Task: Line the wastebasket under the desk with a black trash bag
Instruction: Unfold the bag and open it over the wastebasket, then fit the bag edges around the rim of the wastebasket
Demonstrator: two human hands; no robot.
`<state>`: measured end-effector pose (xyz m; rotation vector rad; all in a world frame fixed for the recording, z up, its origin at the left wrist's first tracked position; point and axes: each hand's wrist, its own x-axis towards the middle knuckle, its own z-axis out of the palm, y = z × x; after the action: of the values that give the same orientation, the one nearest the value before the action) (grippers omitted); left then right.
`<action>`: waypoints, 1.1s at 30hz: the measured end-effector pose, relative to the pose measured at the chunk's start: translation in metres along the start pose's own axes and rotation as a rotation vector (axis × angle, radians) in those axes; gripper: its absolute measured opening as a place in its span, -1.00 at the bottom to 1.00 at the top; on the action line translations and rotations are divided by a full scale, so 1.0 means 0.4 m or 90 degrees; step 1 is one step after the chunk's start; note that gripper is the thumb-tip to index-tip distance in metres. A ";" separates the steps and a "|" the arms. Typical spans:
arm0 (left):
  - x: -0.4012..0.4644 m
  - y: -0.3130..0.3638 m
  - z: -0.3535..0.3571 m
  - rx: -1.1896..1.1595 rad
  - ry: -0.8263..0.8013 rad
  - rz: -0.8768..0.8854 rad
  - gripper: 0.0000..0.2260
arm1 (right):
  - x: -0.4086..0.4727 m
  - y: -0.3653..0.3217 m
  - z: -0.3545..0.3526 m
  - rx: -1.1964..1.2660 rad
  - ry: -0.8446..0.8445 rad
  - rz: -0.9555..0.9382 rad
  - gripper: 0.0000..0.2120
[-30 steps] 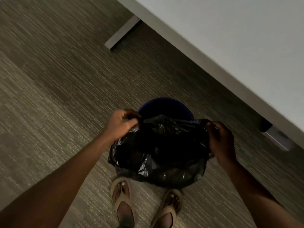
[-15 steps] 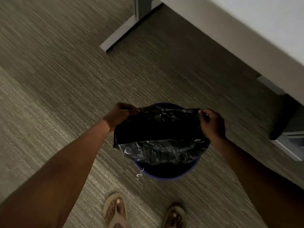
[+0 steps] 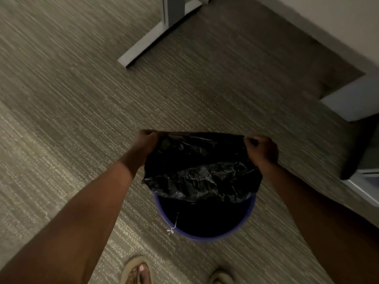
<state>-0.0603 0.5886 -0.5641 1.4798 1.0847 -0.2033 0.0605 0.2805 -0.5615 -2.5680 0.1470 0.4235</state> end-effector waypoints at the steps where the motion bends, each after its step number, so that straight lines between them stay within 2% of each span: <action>1: 0.012 -0.010 0.002 0.021 0.015 0.006 -0.83 | 0.008 0.002 0.005 -0.001 -0.007 0.013 -0.69; 3: 0.028 -0.028 0.005 0.056 0.036 0.017 -0.76 | 0.018 0.006 0.016 -0.026 -0.018 0.034 -0.61; 6: 0.044 -0.054 0.009 0.081 0.037 0.021 -0.78 | 0.027 0.012 0.035 -0.061 -0.034 0.057 -0.51; 9: 0.028 -0.080 0.004 0.083 -0.037 -0.010 -0.77 | 0.030 0.033 0.033 -0.018 -0.076 0.088 -0.55; 11: 0.007 -0.103 -0.002 0.090 -0.084 -0.034 -0.73 | 0.023 0.060 0.023 0.050 -0.122 0.116 -0.68; 14: -0.023 -0.133 -0.009 -0.026 -0.086 -0.044 -0.78 | 0.004 0.095 0.009 0.186 -0.171 0.158 -0.70; 17: -0.040 -0.155 -0.020 -0.124 -0.002 -0.050 -0.44 | -0.028 0.099 -0.004 0.109 -0.123 0.123 -0.53; 19: -0.066 -0.173 -0.029 -0.021 0.139 0.045 -0.36 | -0.075 0.089 -0.024 0.074 -0.013 0.042 -0.51; 21: -0.121 -0.178 -0.034 0.124 0.256 0.245 -0.50 | -0.140 0.082 -0.048 0.090 0.084 -0.123 -0.59; 23: -0.205 -0.176 -0.035 0.239 0.250 0.461 -0.65 | -0.204 0.080 -0.078 0.124 0.069 -0.253 -0.66; 25: -0.290 -0.197 -0.031 0.366 0.166 0.593 -0.67 | -0.260 0.092 -0.105 0.114 -0.034 -0.307 -0.67; 27: -0.358 -0.239 -0.026 0.507 0.083 0.587 -0.55 | -0.303 0.132 -0.110 0.019 -0.092 -0.369 -0.59; 29: -0.397 -0.284 -0.022 0.601 0.035 0.570 -0.50 | -0.331 0.181 -0.100 -0.058 -0.103 -0.410 -0.53; 33: -0.430 -0.360 -0.036 0.620 0.021 0.656 -0.80 | -0.372 0.250 -0.092 -0.130 -0.079 -0.436 -0.75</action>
<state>-0.2621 0.4918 -0.5429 2.7244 0.0643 0.0529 -0.0889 0.1790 -0.5318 -2.5696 -0.8325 0.3371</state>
